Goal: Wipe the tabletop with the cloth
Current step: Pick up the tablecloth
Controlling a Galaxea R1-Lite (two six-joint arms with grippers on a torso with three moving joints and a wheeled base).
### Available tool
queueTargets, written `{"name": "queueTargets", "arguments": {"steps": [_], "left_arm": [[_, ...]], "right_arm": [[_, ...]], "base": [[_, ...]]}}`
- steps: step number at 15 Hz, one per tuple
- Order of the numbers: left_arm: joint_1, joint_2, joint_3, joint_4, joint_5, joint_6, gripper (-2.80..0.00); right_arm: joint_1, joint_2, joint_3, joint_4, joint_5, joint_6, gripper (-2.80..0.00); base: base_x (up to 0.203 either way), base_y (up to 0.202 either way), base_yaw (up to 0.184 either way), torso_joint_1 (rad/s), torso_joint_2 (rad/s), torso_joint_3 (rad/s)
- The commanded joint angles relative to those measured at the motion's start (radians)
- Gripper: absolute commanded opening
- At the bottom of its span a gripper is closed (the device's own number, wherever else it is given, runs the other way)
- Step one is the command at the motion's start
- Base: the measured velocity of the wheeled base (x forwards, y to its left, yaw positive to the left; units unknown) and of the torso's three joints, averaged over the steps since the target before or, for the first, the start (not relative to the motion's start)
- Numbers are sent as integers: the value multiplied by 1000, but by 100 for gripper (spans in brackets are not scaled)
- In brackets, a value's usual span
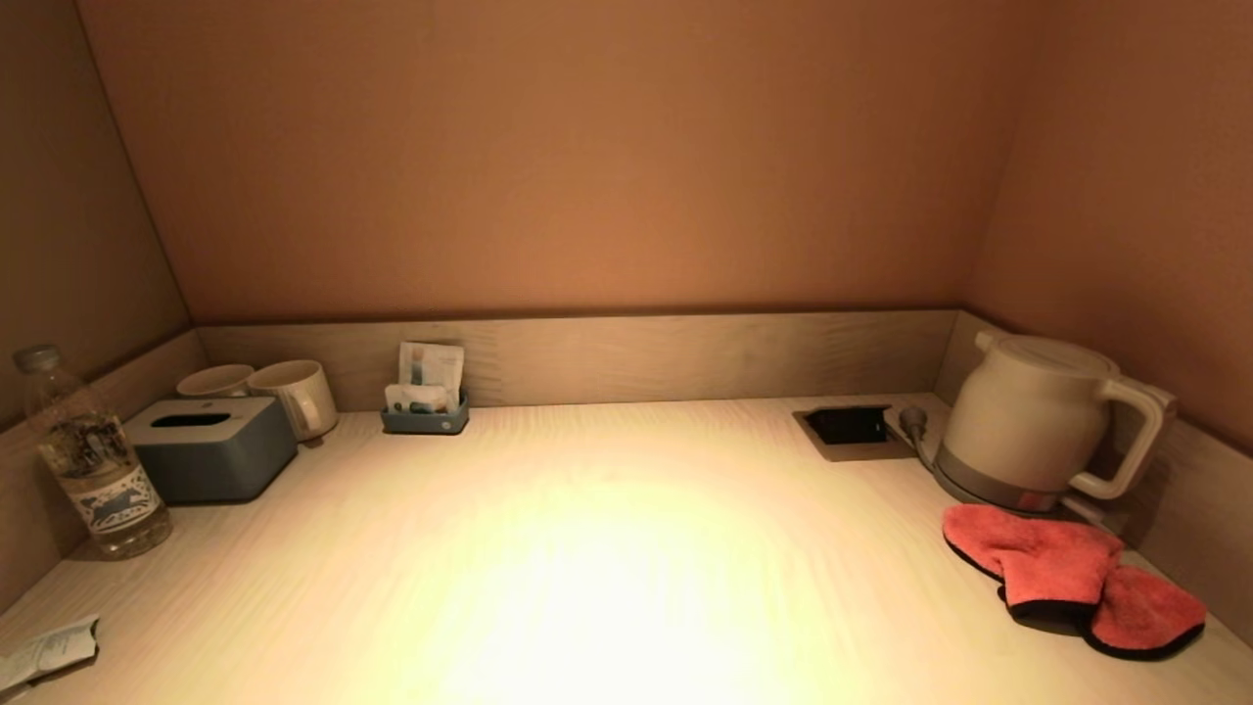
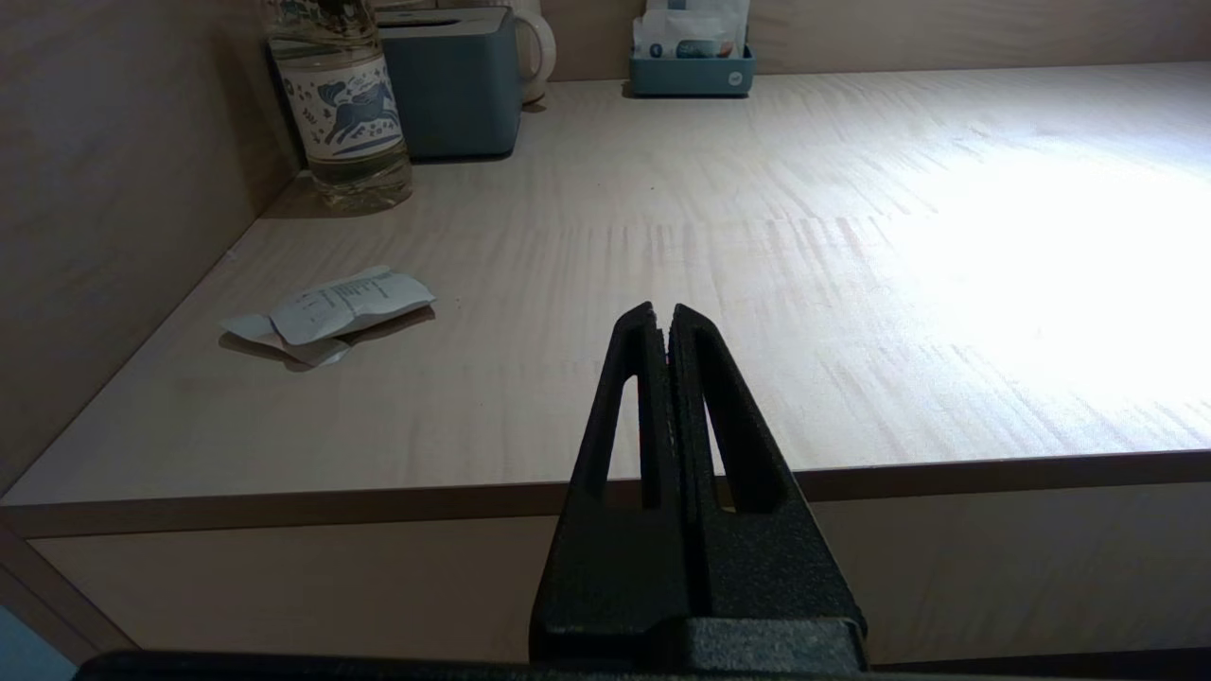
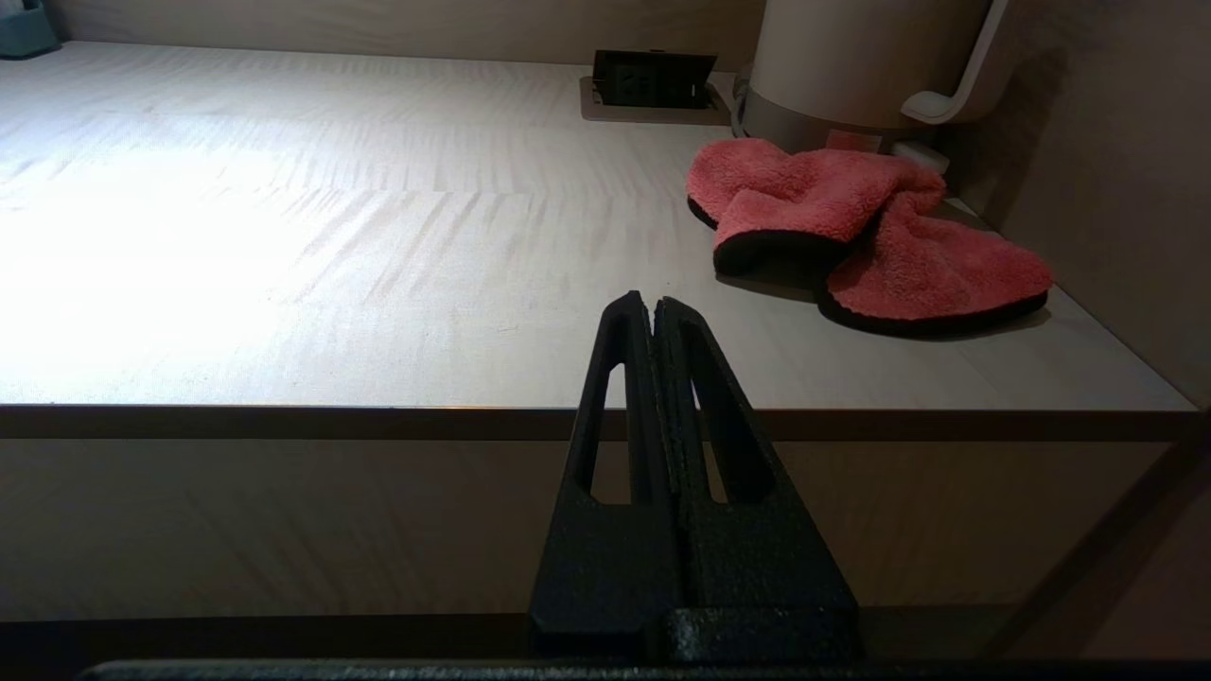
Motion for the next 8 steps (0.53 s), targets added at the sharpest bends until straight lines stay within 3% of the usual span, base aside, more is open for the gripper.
{"name": "queueTargets", "arguments": {"steps": [1, 8], "left_arm": [[0, 1, -1, -2, 0, 0, -280], [0, 1, 1, -1, 0, 0, -280]], "right_arm": [[0, 1, 0, -1, 0, -1, -280], [0, 1, 0, -1, 2, -4, -280]], "base": [[0, 0, 0, 0, 0, 0], [0, 0, 0, 0, 0, 0]]}}
